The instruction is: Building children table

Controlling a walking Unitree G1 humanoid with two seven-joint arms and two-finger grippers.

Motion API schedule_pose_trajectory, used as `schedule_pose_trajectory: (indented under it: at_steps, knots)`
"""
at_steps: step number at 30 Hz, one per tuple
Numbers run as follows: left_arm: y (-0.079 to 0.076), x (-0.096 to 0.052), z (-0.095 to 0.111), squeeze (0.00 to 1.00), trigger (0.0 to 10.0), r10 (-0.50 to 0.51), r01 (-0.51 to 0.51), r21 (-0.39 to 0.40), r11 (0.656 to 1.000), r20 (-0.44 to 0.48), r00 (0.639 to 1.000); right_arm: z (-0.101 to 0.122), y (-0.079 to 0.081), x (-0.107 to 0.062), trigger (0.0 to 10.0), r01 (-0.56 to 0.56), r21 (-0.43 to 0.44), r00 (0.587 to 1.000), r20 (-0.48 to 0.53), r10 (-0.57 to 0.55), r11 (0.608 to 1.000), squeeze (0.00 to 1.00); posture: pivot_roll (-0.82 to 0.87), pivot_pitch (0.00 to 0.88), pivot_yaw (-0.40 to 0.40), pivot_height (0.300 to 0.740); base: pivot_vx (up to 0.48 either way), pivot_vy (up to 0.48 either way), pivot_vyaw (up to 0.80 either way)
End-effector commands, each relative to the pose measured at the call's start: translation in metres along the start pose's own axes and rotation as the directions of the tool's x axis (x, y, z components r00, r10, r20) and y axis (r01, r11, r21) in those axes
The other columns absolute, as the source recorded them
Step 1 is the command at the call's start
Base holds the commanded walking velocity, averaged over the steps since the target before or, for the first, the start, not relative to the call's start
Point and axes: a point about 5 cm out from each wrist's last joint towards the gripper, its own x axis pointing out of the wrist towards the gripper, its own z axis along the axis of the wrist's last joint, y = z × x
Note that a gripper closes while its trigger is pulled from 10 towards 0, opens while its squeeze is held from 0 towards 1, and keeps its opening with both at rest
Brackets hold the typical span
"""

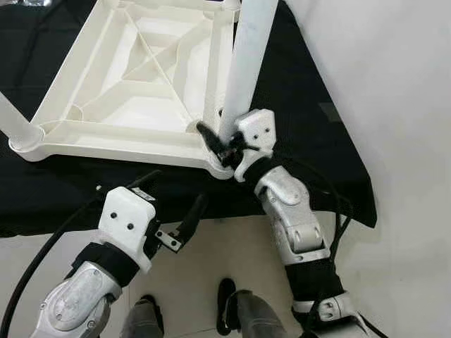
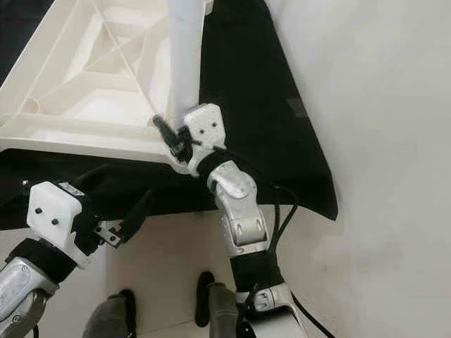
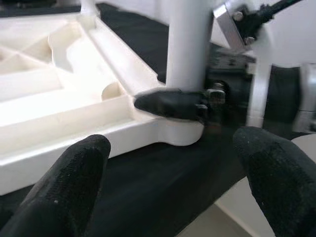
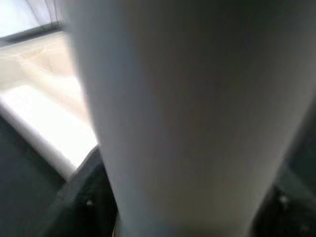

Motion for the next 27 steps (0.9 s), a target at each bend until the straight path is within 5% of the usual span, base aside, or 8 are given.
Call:
schedule_pose_trajectory:
  at_steps: [1, 2, 3, 7, 11, 22, 23, 27]
  knots:
    - [-0.003, -0.001, 0.000, 0.00, 10.0, -0.020, 0.020, -0.005, 1.000, -0.004, 1.000, -0.004, 0.008, 0.001, 10.0, -0.079, 0.045, 0.997, -0.019, 0.080, 0.996, 1.00, 0.18, 0.341, -0.145, 0.740, 0.000, 0.000, 0.00]
    - [-0.004, -0.001, 0.000, 0.00, 10.0, -0.021, 0.021, -0.007, 1.000, -0.004, 1.000, 0.004, 0.008, 0.003, 10.0, -0.137, 0.049, 0.990, 0.024, 0.136, 0.989, 0.23, 0.18, 0.342, -0.145, 0.740, 0.000, 0.000, 0.00]
    - [-0.004, -0.001, 0.000, 0.00, 10.0, -0.021, 0.021, -0.009, 1.000, -0.003, 1.000, 0.014, 0.004, 0.006, 10.0, -0.245, 0.028, 0.968, 0.067, 0.243, 0.969, 0.04, 0.18, 0.345, -0.146, 0.740, 0.000, 0.000, 0.00]
    - [-0.006, -0.001, 0.000, 0.00, 10.0, -0.022, 0.022, -0.017, 1.000, -0.001, 1.000, 0.025, -0.010, 0.017, 10.0, -0.394, -0.158, 0.913, 0.044, 0.405, 0.906, 0.00, 0.19, 0.358, -0.159, 0.740, 0.000, 0.000, 0.00]
    - [-0.010, -0.004, 0.001, 0.00, 10.0, -0.019, 0.018, -0.026, 0.999, -0.006, 1.000, 0.040, -0.018, 0.032, 10.0, -0.605, -0.257, 0.787, -0.044, 0.616, 0.754, 0.00, 0.21, 0.377, -0.168, 0.740, 0.000, 0.000, 0.00]
    - [-0.013, -0.009, 0.002, 0.00, 10.0, -0.008, 0.008, -0.031, 0.999, -0.019, 1.000, 0.074, -0.022, 0.048, 10.0, -0.694, -0.207, 0.706, -0.007, 0.708, 0.689, 0.00, 0.23, 0.407, -0.182, 0.740, 0.000, 0.000, 0.00]
    - [-0.013, -0.010, 0.002, 0.00, 10.0, -0.004, 0.004, -0.032, 0.999, -0.024, 1.000, 0.080, -0.026, 0.051, 0.0, -0.732, -0.199, 0.666, -0.001, 0.746, 0.652, 0.00, 0.23, 0.411, -0.183, 0.740, 0.000, 0.000, 0.00]
    - [-0.014, -0.010, 0.002, 0.00, 10.0, -0.002, 0.001, -0.032, 0.999, -0.026, 1.000, 0.082, -0.030, 0.052, 0.0, -0.765, -0.195, 0.627, -0.005, 0.779, 0.614, 0.00, 0.23, 0.411, -0.183, 0.740, 0.000, 0.000, 0.00]
